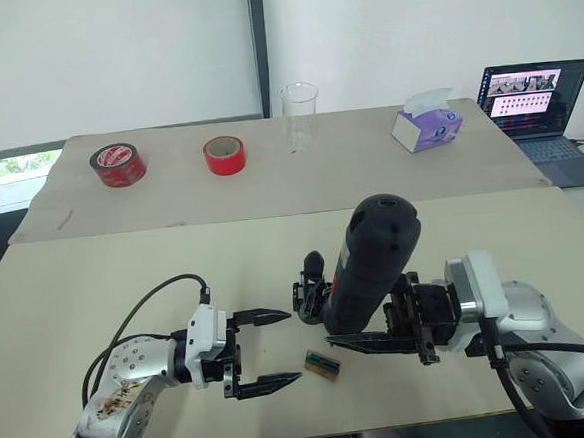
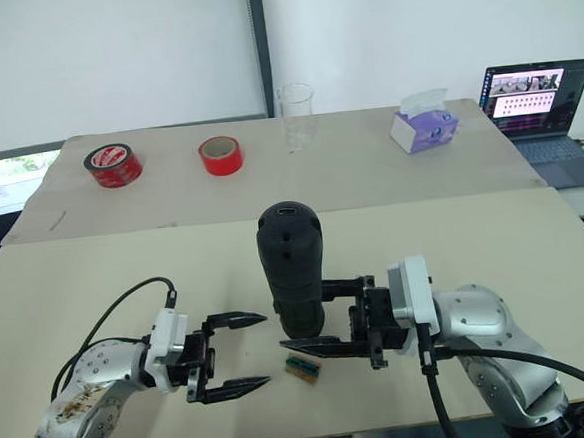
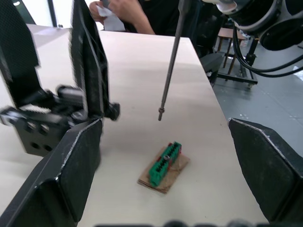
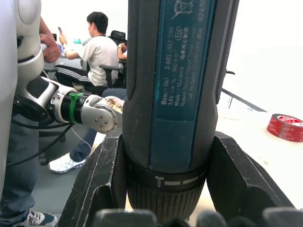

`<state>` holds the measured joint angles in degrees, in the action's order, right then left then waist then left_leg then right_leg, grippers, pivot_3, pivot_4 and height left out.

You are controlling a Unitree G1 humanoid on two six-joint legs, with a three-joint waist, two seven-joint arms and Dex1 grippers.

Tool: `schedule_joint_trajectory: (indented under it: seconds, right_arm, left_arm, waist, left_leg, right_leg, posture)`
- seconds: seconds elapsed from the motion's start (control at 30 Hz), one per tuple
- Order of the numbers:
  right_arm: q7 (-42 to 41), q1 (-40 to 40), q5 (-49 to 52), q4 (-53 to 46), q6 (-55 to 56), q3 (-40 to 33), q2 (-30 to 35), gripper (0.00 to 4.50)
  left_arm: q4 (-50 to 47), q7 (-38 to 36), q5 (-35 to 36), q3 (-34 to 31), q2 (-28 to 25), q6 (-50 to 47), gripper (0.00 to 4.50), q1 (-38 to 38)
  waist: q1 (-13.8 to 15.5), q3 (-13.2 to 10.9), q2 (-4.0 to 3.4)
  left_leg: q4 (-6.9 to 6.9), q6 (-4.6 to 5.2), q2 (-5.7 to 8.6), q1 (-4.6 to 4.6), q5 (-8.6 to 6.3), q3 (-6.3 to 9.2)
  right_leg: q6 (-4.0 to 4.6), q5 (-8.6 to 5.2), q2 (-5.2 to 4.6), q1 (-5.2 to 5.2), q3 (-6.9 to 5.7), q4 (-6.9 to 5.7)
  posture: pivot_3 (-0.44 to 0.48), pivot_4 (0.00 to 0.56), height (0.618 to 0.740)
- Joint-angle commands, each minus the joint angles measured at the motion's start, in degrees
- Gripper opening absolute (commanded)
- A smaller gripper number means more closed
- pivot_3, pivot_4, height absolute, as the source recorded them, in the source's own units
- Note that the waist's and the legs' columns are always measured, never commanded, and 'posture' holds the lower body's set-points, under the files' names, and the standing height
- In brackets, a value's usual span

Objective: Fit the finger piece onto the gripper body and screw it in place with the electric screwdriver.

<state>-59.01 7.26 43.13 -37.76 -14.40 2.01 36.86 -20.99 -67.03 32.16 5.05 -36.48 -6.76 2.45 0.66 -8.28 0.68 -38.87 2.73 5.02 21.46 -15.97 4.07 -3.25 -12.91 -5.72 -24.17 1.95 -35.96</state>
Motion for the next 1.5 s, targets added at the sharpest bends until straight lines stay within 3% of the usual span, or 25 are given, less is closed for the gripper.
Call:
schedule_joint_trajectory:
  seconds: [0.03, 0.27, 0.53, 0.97, 1.5]
  right_arm:
    - [0.81, 2.21, 4.29, -2.59, -0.44, -4.47, 0.99, 1.92]
    - [0.82, 4.15, 7.42, 0.11, -2.40, -9.24, 3.08, 1.92]
    - [-2.13, 8.95, 6.40, 8.68, -1.79, -11.73, 4.06, 1.92]
    - [-3.07, 21.56, 3.74, 18.33, -2.90, -7.11, -1.15, 1.92]
    - [-2.60, 23.73, 1.15, 19.62, -3.66, -2.97, -6.84, 1.92]
  left_arm:
    - [-2.41, 0.31, 2.93, -3.16, -1.36, -2.01, 4.50, -0.90]
    - [-1.38, 1.32, 5.72, -6.61, -1.88, -5.89, 4.50, -3.71]
    - [2.79, 0.56, 3.99, -7.01, -0.94, -5.12, 4.50, -6.72]
    - [11.69, -2.69, -1.67, -4.61, 1.50, 0.02, 4.50, -11.04]
    - [15.87, -2.70, -4.53, -2.71, 5.40, 2.54, 4.50, -14.12]
  waist:
    - [0.01, 0.00, 0.00]
    - [0.02, 0.00, 0.01]
    - [0.04, -0.01, 0.01]
    - [-0.11, -0.01, 0.00]
    - [-0.13, -0.01, -0.01]
  left_leg:
    - [0.00, 0.00, 0.00, -0.01, 0.00, 0.00]
    - [0.00, 0.00, 0.00, 0.00, 0.00, 0.00]
    - [0.02, 0.00, 0.00, 0.01, 0.01, -0.01]
    - [0.05, 0.00, 0.00, 0.10, 0.01, -0.01]
    - [0.03, -0.02, 0.01, 0.18, 0.02, 0.00]
  right_leg:
    - [0.00, 0.00, 0.01, 0.00, 0.00, 0.01]
    - [0.00, 0.00, 0.00, 0.01, 0.00, 0.02]
    - [0.01, 0.01, 0.01, 0.01, 0.00, 0.02]
    - [0.02, 0.01, -0.01, -0.10, 0.01, 0.02]
    - [0.03, 0.02, -0.03, -0.19, 0.01, -0.02]
  posture:
    - [0.000, 0.150, 0.740]
    - [0.000, 0.150, 0.740]
    - [0.000, 0.150, 0.740]
    - [0.000, 0.150, 0.740]
    - [0.000, 0.150, 0.740]
